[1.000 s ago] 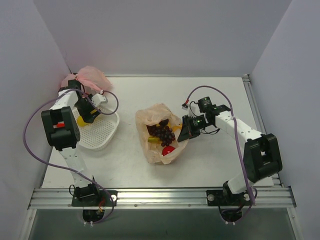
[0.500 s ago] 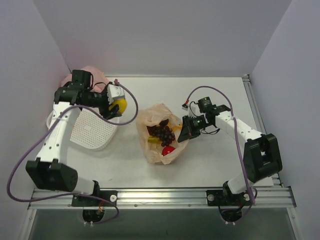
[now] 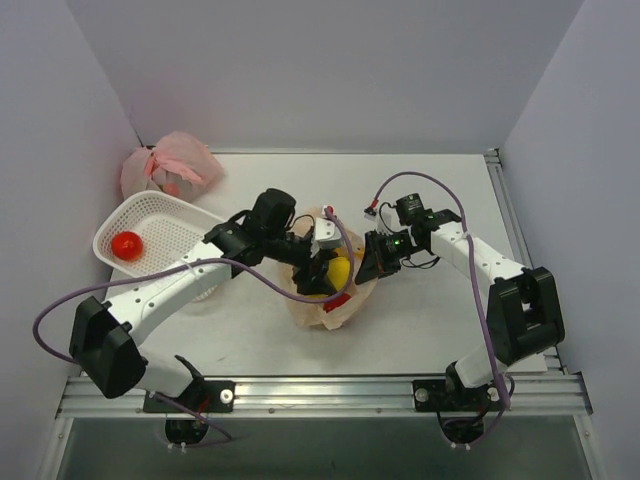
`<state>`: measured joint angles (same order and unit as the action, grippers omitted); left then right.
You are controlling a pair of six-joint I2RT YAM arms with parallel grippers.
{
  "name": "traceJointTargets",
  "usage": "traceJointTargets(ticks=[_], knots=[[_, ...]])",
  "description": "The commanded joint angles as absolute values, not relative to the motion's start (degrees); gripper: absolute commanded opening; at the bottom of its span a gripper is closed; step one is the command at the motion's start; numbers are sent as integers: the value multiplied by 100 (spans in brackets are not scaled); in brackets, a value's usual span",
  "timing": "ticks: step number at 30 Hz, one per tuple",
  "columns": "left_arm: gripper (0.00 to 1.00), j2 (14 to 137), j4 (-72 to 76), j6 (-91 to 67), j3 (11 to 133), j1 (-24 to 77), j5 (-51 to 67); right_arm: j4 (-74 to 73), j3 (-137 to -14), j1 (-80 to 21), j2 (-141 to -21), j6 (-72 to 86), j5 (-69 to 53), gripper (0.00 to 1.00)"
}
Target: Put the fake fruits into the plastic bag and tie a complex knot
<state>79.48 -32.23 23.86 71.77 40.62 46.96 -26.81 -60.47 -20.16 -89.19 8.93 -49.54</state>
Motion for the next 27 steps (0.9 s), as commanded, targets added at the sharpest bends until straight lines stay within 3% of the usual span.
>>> traceJointTargets(ticks=[1, 6, 9, 11, 17, 21, 27], knots=[[46, 8155, -1189, 1128, 6735, 4306, 4203, -2769, -6205, -1978, -8754, 923, -5071, 0], [48, 8709, -203, 493, 6495, 4596, 3876, -2777, -6196, -1978, -8710, 940, -5098, 0], [61, 8824, -412, 641, 6416, 4825, 3911, -2786, -6161, -1978, -8684, 923, -5089, 0], [77, 8807, -753, 817, 6398, 4878, 3911, -2786, -6126, -1978, -8657, 905, -5071, 0], [97, 8254, -1730, 1099, 6495, 4624, 3700, -2786, -6056, -1960, -8613, 844, -5027, 0], [97, 7412, -2178, 1072, 6591, 4167, 3946, -2812, -6064, -1960, -8613, 818, -4975, 0], [97, 6418, -3118, 783, 7022, 2560, 3947, -2856, -6108, -1960, -8587, 817, -4966, 0]])
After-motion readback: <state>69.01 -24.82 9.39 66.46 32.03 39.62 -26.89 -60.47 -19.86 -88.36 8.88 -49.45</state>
